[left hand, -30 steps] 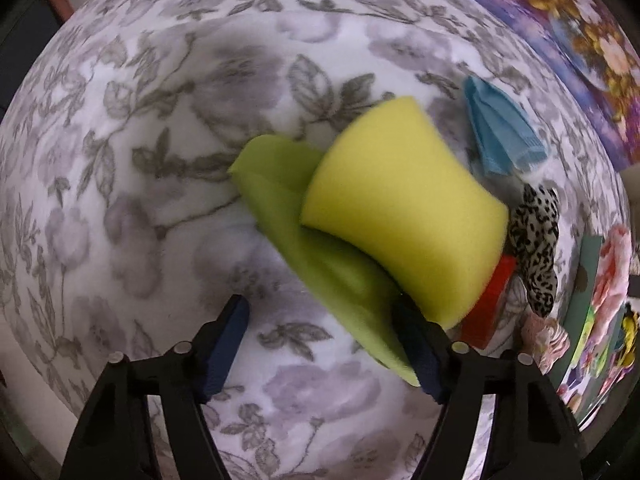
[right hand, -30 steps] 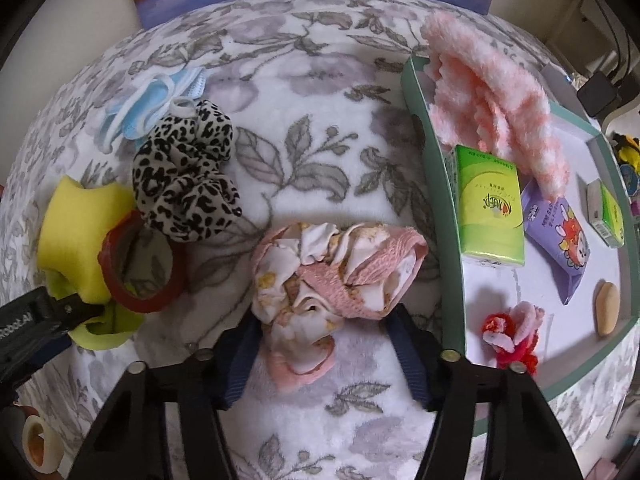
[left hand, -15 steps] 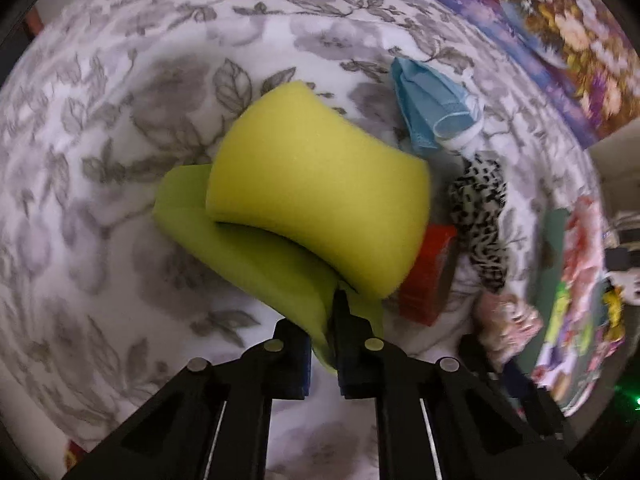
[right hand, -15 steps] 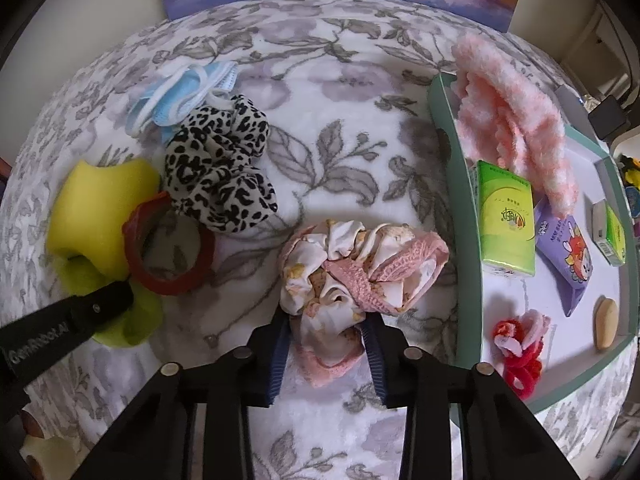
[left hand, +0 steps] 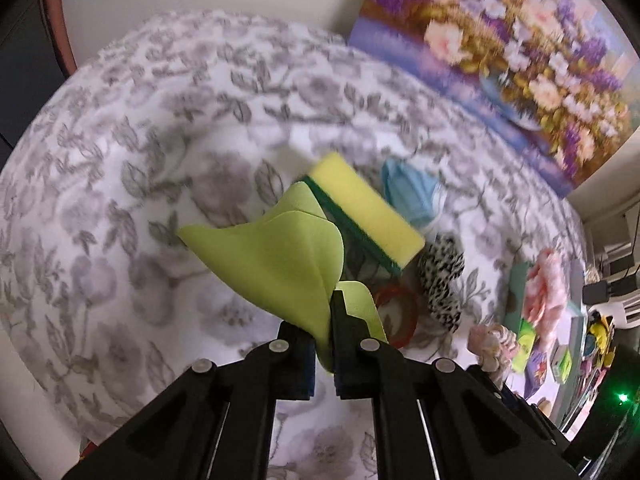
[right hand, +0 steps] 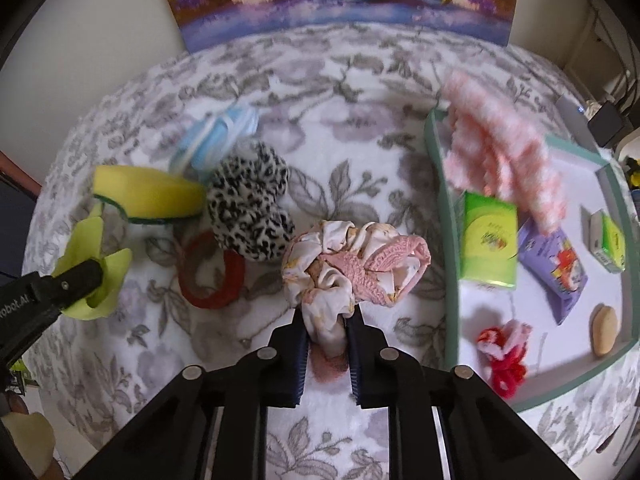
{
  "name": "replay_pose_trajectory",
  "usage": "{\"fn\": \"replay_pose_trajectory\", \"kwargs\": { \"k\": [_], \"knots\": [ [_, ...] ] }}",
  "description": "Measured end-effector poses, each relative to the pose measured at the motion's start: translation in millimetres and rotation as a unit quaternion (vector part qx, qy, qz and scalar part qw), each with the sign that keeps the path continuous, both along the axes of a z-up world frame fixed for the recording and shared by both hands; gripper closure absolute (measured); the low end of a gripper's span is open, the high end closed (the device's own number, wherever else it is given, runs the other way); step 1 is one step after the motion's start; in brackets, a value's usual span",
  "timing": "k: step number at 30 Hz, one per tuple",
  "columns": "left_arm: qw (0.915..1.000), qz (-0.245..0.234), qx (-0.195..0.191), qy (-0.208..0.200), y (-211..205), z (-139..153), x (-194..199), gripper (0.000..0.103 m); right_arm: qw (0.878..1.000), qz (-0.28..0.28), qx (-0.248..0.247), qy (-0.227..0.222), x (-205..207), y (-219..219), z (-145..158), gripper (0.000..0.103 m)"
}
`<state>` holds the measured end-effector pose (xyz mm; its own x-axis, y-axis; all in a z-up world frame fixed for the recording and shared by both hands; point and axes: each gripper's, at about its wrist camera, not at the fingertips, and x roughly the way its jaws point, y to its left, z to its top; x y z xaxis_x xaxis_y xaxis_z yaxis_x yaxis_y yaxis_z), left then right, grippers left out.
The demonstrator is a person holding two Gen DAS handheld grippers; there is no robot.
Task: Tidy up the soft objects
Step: 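Carry the green cloth and floral scrunchie toward the tray with both grippers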
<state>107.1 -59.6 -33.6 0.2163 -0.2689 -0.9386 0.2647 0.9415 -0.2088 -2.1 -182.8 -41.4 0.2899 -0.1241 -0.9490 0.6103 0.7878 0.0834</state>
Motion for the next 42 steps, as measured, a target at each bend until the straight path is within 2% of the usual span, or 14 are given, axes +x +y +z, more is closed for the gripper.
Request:
{"fn": "replay_pose_trajectory", "kwargs": {
  "k": [4,7,9,17,20,24,29,31,42],
  "knots": [
    [0.9993,0.008,-0.004,-0.035,24,23,5,0.097,1.0,-0.005,-0.015,-0.012,-8,-8,16,0.085],
    [0.9957,0.012,0.025,-0.088,32,44,-3,0.097,0.999,-0.005,-0.032,-0.009,-16,-14,24,0.085],
    [0.9932,0.012,0.038,-0.109,34,54,-1,0.097,0.999,-0.005,-0.032,-0.01,-21,-15,26,0.085],
    [0.9871,-0.005,0.075,-0.142,21,64,-19,0.097,0.998,-0.015,-0.054,0.0,-37,-30,32,0.085],
    [0.983,-0.018,0.089,-0.16,8,70,-32,0.097,0.996,-0.024,-0.079,0.012,-48,-40,35,0.085],
    [0.9791,-0.04,0.097,-0.174,-15,75,-50,0.097,0.996,-0.044,-0.082,0.013,-64,-59,38,0.085],
    [0.9704,-0.072,0.116,-0.199,-48,80,-75,0.097,0.991,-0.069,-0.109,0.038,-87,-83,36,0.085],
    [0.9657,-0.087,0.124,-0.211,-63,81,-87,0.097,0.991,-0.077,-0.107,0.04,-96,-92,35,0.085],
    [0.9509,-0.163,0.141,-0.223,-131,64,-147,0.097,0.989,-0.117,-0.082,0.043,-142,-138,22,0.085]
  ]
}}
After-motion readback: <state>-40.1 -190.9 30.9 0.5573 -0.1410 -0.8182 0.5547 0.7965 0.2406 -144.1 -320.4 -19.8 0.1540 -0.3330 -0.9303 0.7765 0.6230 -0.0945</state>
